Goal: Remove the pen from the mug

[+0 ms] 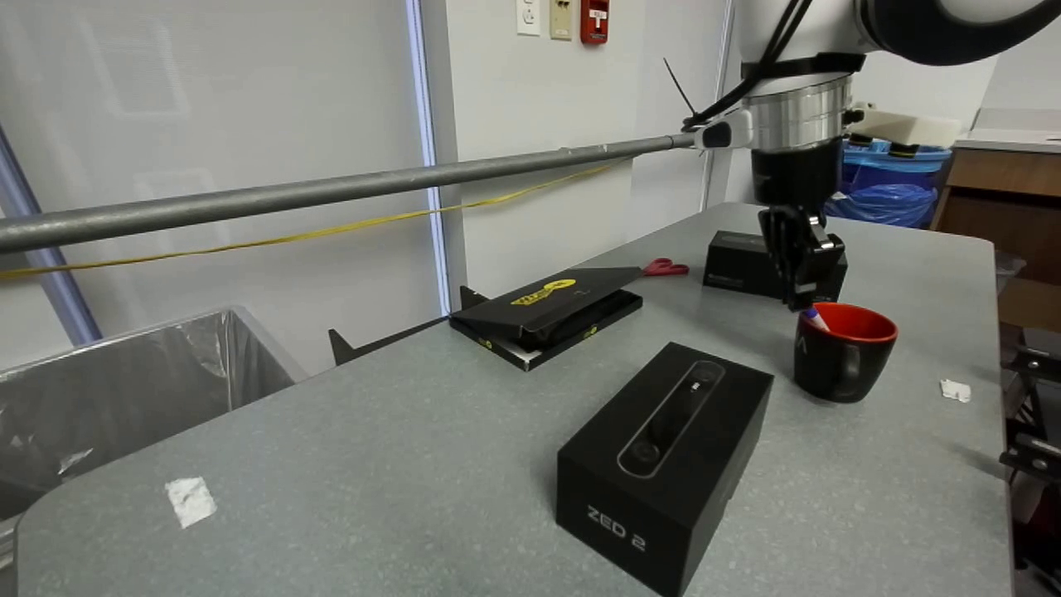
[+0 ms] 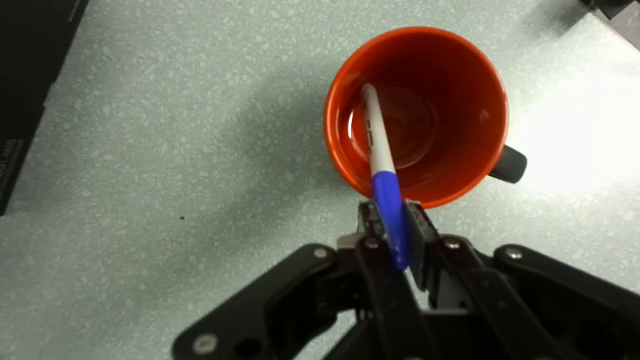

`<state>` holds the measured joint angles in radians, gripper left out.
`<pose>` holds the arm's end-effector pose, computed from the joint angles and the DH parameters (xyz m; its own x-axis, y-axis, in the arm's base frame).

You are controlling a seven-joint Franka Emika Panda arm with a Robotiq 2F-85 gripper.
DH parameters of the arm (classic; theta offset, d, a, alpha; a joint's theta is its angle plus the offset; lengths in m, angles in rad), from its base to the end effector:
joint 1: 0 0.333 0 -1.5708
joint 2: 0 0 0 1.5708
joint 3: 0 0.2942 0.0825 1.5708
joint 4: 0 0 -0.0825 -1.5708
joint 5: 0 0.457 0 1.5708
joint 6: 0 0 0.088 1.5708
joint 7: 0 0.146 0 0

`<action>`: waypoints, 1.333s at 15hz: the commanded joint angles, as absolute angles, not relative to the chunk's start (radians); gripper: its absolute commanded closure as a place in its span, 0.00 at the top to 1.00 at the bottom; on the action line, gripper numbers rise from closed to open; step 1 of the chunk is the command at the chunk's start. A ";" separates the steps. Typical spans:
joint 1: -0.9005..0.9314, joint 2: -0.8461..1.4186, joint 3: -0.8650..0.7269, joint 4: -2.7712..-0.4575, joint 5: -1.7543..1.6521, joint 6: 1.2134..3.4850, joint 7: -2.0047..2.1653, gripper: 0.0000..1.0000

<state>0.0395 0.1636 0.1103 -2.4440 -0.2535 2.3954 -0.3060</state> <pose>0.4847 0.0679 0.0981 0.7691 0.5918 -0.2414 0.6171 -0.7859 0.0396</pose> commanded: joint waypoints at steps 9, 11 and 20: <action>0.031 -0.230 0.043 -2.496 -0.121 2.388 -0.331 0.04; 0.002 -0.183 0.010 -2.459 -0.166 2.391 -0.294 0.04; -0.040 0.282 -0.053 -2.324 -0.241 2.486 -0.105 0.04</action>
<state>-0.0480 0.1288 -0.0459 -2.4202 -0.2180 2.4607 -0.1791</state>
